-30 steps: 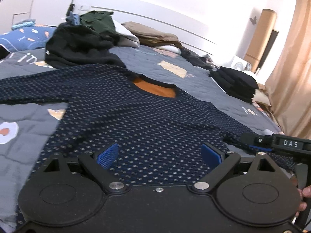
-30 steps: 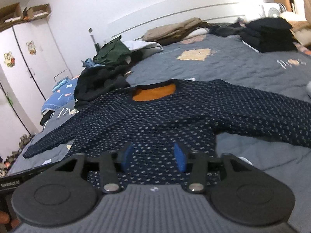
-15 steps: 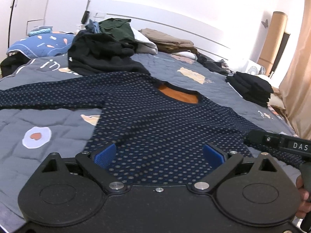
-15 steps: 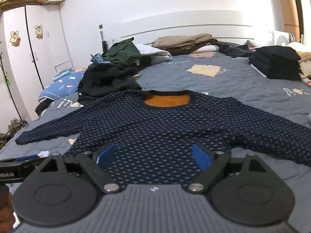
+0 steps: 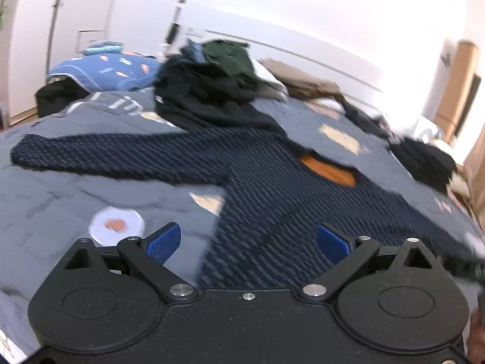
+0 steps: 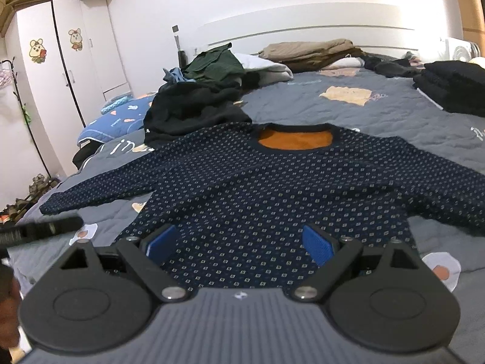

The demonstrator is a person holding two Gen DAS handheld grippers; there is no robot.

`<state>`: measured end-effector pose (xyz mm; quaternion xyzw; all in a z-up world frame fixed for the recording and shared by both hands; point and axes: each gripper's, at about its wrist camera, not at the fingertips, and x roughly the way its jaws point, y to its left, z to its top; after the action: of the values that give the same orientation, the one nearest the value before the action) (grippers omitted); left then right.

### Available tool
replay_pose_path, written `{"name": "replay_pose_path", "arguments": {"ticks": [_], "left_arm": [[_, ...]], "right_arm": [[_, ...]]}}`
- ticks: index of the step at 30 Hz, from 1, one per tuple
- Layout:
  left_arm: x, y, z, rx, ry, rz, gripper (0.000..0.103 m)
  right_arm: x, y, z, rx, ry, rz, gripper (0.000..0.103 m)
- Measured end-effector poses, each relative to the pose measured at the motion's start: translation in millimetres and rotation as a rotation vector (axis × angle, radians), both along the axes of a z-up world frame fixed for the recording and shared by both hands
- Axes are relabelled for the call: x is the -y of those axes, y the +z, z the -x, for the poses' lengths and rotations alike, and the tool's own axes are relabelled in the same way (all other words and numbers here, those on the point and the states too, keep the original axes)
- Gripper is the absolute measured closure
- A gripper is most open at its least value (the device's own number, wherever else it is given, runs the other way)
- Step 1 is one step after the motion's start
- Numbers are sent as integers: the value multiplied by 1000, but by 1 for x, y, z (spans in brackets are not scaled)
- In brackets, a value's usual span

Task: Fold clothes
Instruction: 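Grasp the cuff of the other sleeve with the left gripper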

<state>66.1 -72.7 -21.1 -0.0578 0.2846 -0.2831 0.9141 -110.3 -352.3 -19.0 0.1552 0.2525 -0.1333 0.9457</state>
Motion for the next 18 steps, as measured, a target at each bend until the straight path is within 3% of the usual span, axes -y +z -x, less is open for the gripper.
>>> {"name": "replay_pose_path", "arguments": {"ticks": [4, 9, 18], "left_arm": [[-35, 3, -47, -15, 156, 75, 6], [-88, -14, -107, -138, 369, 182, 7], [-135, -25, -157, -120, 513, 154, 8]], "right_arm": [[0, -7, -2, 12, 8, -25, 13], [1, -16, -6, 11, 18, -64, 13], [-8, -13, -7, 59, 59, -100, 13]]}}
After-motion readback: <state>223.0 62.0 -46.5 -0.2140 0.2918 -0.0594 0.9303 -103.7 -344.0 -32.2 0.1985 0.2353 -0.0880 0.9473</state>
